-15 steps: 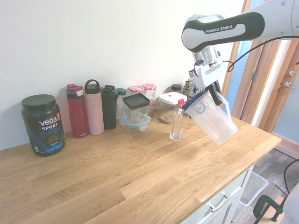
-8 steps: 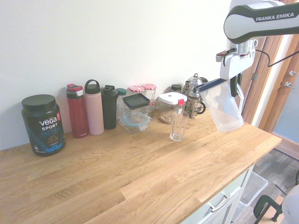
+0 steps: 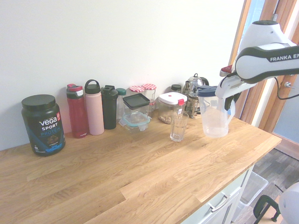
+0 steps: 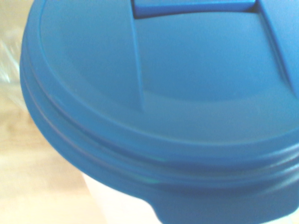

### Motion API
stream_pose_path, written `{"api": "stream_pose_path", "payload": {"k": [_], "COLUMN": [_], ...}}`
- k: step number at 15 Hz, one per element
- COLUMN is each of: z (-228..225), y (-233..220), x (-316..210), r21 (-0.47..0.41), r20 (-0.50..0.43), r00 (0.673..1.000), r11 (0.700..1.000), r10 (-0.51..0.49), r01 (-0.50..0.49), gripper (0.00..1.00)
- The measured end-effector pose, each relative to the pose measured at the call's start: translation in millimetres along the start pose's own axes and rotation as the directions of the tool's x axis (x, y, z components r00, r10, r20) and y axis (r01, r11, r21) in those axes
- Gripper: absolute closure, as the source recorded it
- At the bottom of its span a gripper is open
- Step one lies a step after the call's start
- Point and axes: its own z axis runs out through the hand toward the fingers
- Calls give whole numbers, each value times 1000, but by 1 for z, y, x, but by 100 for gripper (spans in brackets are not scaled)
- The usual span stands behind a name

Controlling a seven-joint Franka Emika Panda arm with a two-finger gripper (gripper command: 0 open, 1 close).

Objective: Pour me some water

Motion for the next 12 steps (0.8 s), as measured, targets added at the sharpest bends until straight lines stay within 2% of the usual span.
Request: {"api": "stream_pose_path", "payload": {"k": [5,12], "z": [-20,9], "y": [8,18], "x": [-8,-26], "r21": [83,128], "r20": [-145,-115], "r00": [976,966], "r11": [985,968], "r10": [165,230], "r01": [-154,-215], "gripper": [100,100]}}
